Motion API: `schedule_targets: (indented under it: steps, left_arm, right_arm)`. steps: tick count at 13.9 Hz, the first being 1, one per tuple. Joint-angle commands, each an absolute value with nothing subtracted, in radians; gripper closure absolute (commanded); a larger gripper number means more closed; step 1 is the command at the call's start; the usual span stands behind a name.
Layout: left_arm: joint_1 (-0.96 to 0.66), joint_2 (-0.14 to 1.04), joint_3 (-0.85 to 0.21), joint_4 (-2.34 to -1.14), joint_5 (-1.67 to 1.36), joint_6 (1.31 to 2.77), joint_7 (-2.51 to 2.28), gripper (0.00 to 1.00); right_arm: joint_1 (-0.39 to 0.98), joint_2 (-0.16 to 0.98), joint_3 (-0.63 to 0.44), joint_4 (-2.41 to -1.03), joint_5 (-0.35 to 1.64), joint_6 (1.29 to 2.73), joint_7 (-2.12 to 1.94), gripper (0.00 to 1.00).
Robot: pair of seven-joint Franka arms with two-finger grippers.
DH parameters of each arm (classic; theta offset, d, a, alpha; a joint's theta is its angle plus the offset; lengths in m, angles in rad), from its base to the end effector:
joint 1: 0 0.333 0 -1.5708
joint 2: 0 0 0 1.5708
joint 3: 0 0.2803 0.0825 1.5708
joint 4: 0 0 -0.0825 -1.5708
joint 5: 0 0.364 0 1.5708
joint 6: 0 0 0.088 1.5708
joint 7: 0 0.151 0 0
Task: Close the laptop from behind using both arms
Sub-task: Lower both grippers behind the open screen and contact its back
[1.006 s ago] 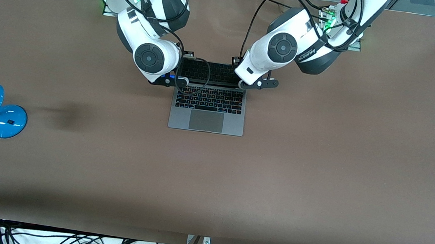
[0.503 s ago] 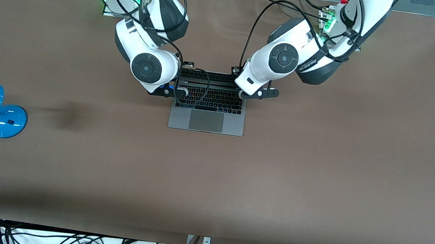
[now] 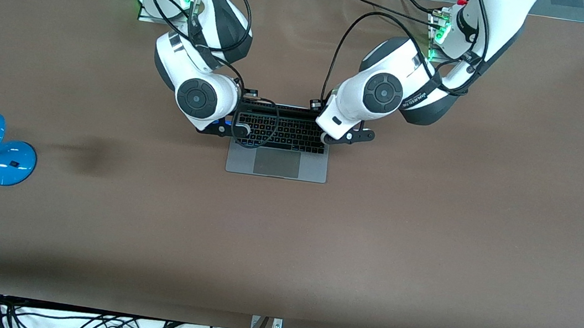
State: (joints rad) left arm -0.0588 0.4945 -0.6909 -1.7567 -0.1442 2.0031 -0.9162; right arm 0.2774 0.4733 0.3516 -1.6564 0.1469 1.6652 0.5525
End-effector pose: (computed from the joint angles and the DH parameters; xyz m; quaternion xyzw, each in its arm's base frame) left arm 0.4416 -0.4060 0.2758 0.9644 0.1340 -0.2083 0.0931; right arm 0.4529 0.3432 0.2671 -0.9647 -0.0140 0.2628 0.0045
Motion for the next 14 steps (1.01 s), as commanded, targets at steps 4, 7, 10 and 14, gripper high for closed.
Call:
schedule_targets:
  steps: [4, 7, 10, 14]
  left_arm:
    - [-0.067, 0.577, -0.681, -1.675, -0.055, 1.996, -0.934, 1.00]
    - [-0.067, 0.586, -0.670, -1.675, -0.055, 1.996, -0.931, 1.00]
    - [-0.067, 0.601, -0.666, -1.672, -0.035, 1.997, -0.933, 1.00]
    - [-0.069, 0.643, -0.666, -1.621, -0.023, 1.997, -0.934, 1.00]
  right_arm:
    - [0.268, 0.532, 0.344, -1.589, 0.117, 1.677, 0.548, 0.89]
    - [0.268, 0.563, 0.327, -1.549, 0.115, 1.678, 0.532, 0.89]
    - [0.268, 0.584, 0.305, -1.529, 0.117, 1.701, 0.500, 0.89]
    - [0.268, 0.606, 0.291, -1.529, 0.114, 1.752, 0.485, 0.89]
